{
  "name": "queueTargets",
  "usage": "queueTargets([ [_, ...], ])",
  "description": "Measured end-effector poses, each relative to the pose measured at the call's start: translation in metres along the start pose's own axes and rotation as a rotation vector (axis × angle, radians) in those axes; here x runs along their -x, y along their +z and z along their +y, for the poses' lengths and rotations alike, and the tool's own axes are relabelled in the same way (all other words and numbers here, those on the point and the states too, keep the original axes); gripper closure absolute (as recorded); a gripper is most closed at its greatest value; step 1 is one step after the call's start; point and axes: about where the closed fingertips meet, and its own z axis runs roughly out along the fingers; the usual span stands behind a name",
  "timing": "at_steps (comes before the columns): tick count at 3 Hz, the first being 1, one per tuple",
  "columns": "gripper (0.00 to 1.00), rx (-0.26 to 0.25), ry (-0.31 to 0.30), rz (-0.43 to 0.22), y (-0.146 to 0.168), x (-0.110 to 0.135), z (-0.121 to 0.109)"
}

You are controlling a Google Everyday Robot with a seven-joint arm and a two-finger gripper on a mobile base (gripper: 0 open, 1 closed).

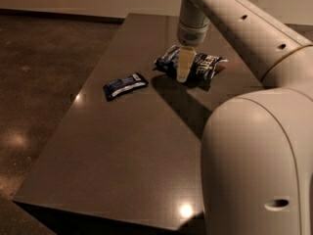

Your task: Pick blue chip bag

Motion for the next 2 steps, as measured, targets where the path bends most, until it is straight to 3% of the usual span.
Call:
queueTargets([
  [1,0.01,0.019,-0.022,0.026,0.0065,0.0022,-0.0007],
  [2,0.15,0.044,-0.039,0.040,0.0119,0.0035,-0.0003],
])
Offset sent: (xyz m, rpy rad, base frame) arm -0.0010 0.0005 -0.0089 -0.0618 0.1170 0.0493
